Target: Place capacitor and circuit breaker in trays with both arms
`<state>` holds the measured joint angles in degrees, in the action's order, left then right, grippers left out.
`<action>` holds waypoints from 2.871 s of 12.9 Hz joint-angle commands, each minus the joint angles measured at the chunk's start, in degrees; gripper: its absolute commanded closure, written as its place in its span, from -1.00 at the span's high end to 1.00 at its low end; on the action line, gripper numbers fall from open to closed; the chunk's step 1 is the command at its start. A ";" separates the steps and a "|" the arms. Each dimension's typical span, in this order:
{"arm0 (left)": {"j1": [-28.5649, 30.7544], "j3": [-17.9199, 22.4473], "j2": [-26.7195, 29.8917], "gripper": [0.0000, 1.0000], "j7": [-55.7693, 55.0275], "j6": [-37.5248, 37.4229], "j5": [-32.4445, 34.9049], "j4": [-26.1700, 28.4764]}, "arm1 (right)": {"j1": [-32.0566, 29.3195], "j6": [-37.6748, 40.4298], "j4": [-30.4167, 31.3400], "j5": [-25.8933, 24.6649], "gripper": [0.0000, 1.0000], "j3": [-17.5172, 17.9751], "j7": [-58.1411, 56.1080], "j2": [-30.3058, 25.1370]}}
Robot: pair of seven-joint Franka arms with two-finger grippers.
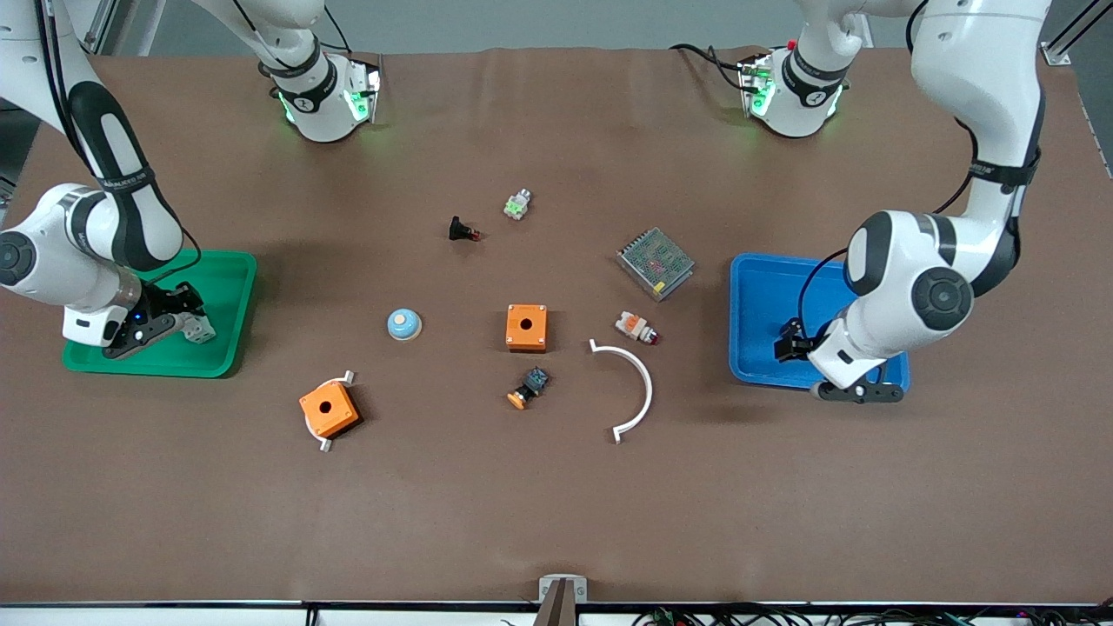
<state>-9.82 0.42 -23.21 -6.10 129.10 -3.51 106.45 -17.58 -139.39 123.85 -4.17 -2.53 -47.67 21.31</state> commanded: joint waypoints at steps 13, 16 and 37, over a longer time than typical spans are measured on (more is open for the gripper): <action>4.90 1.08 7.65 0.99 -1.72 -30.11 6.76 -27.61 | 15.54 41.04 -15.30 5.32 1.00 1.83 35.86 -21.11; 6.83 1.16 15.45 0.99 0.56 -32.77 3.18 -24.02 | 18.01 40.43 -15.12 5.06 1.00 2.09 43.86 -27.19; 7.80 0.55 19.34 1.00 4.70 -31.54 2.80 -21.19 | 17.31 44.56 -20.74 5.23 1.00 -0.19 45.12 -33.09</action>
<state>-2.00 1.16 -3.69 -1.44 98.50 -1.65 86.05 0.17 -95.63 104.88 0.51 -2.86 -2.84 -12.04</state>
